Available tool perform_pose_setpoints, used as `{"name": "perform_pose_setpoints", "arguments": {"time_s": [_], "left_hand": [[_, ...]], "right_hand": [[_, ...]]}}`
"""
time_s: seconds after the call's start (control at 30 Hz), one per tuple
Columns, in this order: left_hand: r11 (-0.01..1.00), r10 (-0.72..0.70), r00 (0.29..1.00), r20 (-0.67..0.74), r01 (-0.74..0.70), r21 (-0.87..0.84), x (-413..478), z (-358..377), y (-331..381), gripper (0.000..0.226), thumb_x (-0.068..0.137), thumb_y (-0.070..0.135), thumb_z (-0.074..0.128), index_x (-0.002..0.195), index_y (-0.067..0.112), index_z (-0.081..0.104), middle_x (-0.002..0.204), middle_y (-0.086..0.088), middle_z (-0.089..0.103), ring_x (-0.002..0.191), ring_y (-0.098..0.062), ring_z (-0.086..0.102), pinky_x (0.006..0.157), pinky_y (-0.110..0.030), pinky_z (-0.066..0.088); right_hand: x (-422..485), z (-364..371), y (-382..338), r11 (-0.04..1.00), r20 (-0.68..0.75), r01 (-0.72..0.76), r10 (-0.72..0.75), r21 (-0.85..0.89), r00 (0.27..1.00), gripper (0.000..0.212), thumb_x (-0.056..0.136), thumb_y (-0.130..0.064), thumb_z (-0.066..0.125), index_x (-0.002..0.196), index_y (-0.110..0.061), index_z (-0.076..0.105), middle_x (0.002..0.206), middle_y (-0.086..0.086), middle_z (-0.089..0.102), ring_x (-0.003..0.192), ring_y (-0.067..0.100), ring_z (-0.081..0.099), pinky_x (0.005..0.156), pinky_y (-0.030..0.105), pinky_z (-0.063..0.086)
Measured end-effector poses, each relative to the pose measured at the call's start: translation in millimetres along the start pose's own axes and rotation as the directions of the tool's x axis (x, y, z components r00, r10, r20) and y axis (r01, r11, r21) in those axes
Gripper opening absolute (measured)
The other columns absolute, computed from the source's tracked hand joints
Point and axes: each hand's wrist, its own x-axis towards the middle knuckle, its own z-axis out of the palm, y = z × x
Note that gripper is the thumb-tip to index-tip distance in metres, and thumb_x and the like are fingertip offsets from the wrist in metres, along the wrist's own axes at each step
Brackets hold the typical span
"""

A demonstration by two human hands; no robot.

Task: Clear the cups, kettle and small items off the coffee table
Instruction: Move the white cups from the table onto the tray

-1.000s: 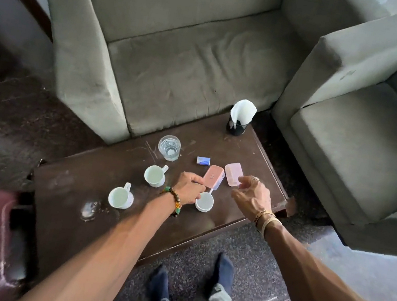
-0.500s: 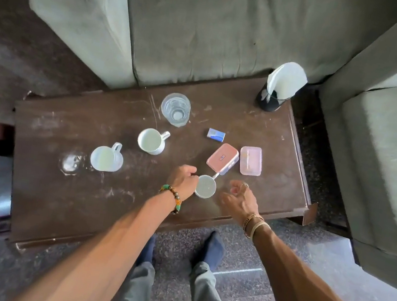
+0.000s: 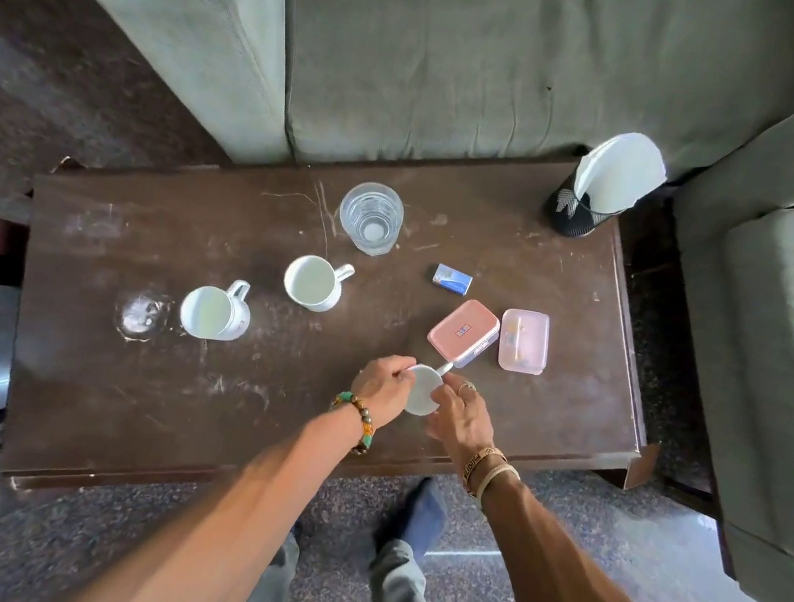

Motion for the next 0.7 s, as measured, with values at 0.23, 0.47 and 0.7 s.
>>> {"name": "perform_pose_setpoints", "arguments": {"time_s": [0.23,0.47,0.7], "left_hand": [[0.97,-0.106,0.994,0.018,0.108,-0.219,-40.8,-23.2,-0.6,0.033,0.094,0.016,0.052,0.126,0.016,0.062,0.127,-0.006,0.057,0.116,-0.03,0.055,0.089,-0.042,0.057],[0.823,-0.133,0.99,-0.056,0.078,-0.562,-136.9,-112.8,46.8,0.032,0.096,0.006,0.047,0.123,0.016,0.061,0.132,-0.013,0.056,0.122,-0.03,0.055,0.089,-0.038,0.055],[0.702,-0.04,0.972,-0.232,-0.138,-0.699,-237.3,-225.5,71.8,0.036,0.098,0.003,0.043,0.132,0.008,0.053,0.139,-0.016,0.049,0.128,-0.031,0.049,0.097,-0.039,0.05]], "right_hand": [[-34.9,6.4,-22.4,0.996,0.031,0.025,-0.022,-0.081,0.999,0.049,0.071,-0.038,0.04,0.096,-0.005,0.067,0.088,0.009,0.06,0.081,0.031,0.059,0.08,0.047,0.055],[-95.9,5.9,-126.3,0.939,0.16,0.268,-0.237,-0.215,0.958,0.041,0.074,-0.037,0.038,0.09,-0.013,0.067,0.095,0.01,0.061,0.088,0.025,0.055,0.077,0.037,0.046],[-171.7,40.8,-245.5,0.821,0.252,0.507,-0.449,-0.262,0.857,0.061,0.074,-0.04,0.039,0.116,-0.006,0.068,0.1,0.006,0.059,0.095,0.022,0.054,0.088,0.037,0.05]]}}
